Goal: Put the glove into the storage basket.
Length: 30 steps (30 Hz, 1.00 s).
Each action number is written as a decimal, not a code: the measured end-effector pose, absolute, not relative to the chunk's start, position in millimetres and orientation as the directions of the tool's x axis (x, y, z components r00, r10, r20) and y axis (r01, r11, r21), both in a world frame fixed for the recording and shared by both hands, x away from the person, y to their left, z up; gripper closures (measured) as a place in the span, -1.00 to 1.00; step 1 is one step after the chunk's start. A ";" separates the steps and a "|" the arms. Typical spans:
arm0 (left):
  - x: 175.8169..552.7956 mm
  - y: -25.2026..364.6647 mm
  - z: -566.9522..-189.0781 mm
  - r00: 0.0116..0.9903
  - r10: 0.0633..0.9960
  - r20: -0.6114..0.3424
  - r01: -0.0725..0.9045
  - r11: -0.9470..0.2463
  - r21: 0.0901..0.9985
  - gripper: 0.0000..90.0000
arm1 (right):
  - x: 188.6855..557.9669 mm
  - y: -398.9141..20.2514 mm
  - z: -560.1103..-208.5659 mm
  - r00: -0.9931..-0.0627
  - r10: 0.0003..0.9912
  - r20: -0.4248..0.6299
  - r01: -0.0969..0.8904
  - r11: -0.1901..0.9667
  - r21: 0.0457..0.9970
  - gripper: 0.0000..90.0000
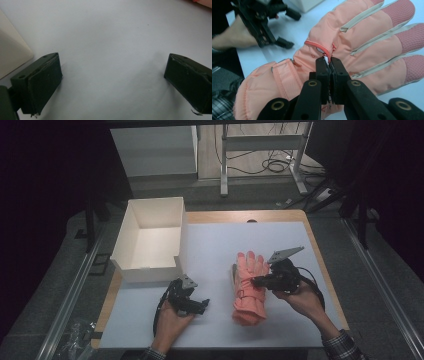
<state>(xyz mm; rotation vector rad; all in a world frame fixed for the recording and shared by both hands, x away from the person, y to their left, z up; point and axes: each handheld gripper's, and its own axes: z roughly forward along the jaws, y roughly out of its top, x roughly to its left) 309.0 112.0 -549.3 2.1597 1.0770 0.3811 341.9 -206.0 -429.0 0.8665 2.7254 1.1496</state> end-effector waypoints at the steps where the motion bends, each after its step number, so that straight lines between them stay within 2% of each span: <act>1: 309.0 112.0 -549.3 0.614 0.788 -0.040 0.588 -0.423 0.690 -0.97 | 342.0 -205.5 -433.5 -0.842 0.516 0.154 0.473 0.570 0.672 0.89; 4: 309.2 112.2 -549.3 0.615 0.788 -0.037 0.585 -0.425 0.691 -0.97 | 343.0 -202.1 -446.1 -0.846 0.511 0.153 0.469 0.578 0.668 0.85; 9: 309.0 112.1 -549.4 0.614 0.788 -0.039 0.586 -0.423 0.691 -0.97 | 344.3 -197.0 -463.6 -0.849 0.513 0.124 0.456 0.595 0.662 0.68; 13: 309.0 112.1 -549.4 0.614 0.788 -0.038 0.587 -0.423 0.690 -0.97 | 345.5 -198.5 -474.4 -0.840 0.520 0.157 0.475 0.564 0.676 0.60; 19: 309.1 112.0 -549.3 0.614 0.788 -0.038 0.587 -0.423 0.690 -0.97 | 343.0 -204.1 -461.7 -0.841 0.525 0.130 0.455 0.557 0.695 0.36; 26: 309.2 112.3 -549.2 0.616 0.787 -0.038 0.586 -0.426 0.689 -0.97 | 339.9 -220.5 -443.1 -0.825 0.561 0.067 0.425 0.537 0.729 0.23; 30: 309.1 112.1 -549.3 0.614 0.788 -0.040 0.588 -0.423 0.690 -0.97 | 337.6 -237.0 -444.7 -0.802 0.595 0.057 0.434 0.514 0.740 0.17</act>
